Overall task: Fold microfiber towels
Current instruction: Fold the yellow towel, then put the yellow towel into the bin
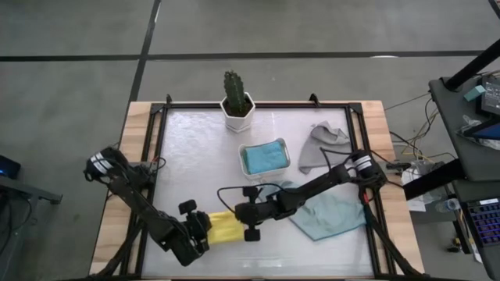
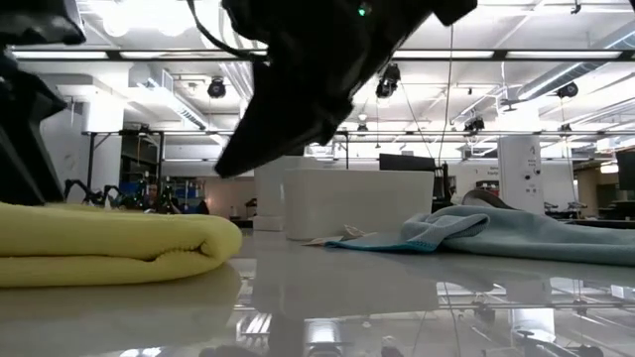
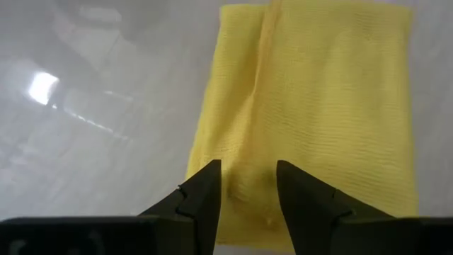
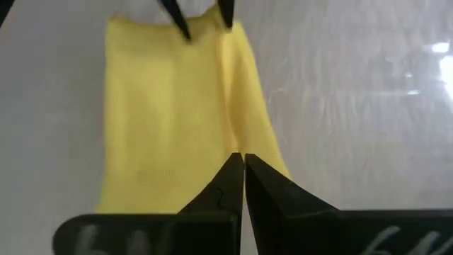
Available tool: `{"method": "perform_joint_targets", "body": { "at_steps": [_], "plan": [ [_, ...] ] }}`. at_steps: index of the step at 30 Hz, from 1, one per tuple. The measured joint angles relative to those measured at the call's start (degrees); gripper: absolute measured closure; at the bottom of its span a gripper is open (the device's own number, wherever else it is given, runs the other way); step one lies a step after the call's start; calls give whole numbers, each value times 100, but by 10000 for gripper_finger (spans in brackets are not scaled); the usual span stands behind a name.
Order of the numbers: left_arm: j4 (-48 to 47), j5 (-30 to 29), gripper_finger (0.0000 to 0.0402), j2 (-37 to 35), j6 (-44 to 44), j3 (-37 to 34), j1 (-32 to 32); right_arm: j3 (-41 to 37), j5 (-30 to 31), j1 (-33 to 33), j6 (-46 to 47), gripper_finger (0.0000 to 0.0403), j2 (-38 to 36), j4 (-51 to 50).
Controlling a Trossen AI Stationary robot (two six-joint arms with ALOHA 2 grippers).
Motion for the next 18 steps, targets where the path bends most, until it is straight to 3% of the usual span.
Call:
{"method": "perform_joint_targets", "body": {
  "at_steps": [7, 14, 18],
  "plan": [
    [-82, 84, 279, -405, 86, 19, -3, 0, -798, 2, 621, 365, -315, -576],
    [384, 104, 279, -581, 550, 19, -4, -130, -1053, 349, -767, 282, -347, -725],
    [917, -400, 279, -445, 1113, 13, 33, -144, -984, 512, -1639, 239, -264, -482]
  ]
}}
